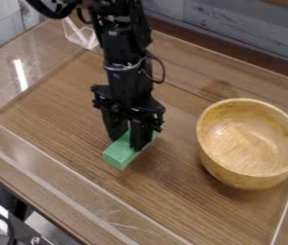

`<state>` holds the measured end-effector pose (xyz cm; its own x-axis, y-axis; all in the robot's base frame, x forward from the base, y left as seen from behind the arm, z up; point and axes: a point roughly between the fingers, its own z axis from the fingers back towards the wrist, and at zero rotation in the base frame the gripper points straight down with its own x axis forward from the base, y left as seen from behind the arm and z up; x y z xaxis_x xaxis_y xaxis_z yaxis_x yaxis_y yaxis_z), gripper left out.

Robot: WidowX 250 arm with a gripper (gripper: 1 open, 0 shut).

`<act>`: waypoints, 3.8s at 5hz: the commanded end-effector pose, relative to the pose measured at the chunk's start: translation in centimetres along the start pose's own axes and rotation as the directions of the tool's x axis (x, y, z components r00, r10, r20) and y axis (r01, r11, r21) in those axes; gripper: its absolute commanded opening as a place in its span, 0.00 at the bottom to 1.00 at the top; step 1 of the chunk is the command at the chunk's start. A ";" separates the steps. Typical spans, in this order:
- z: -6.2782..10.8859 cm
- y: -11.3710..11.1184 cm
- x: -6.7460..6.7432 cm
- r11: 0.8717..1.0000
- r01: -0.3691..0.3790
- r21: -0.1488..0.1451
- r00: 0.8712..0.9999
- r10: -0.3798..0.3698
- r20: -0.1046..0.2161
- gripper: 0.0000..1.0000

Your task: Put the green block in the brown bowl

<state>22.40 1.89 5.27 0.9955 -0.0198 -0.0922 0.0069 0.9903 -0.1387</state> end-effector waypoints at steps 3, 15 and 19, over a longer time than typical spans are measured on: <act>3.9 -0.3 1.3 1.000 -0.013 0.001 0.996 0.013 0.089 0.00; 6.4 -14.6 2.9 0.997 0.059 0.053 0.959 -0.072 0.275 0.00; 6.1 -14.3 3.6 0.998 0.045 0.053 0.945 -0.059 0.321 0.00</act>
<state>26.15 -11.47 11.96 0.9783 -0.0344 0.2045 0.0523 0.9952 -0.0828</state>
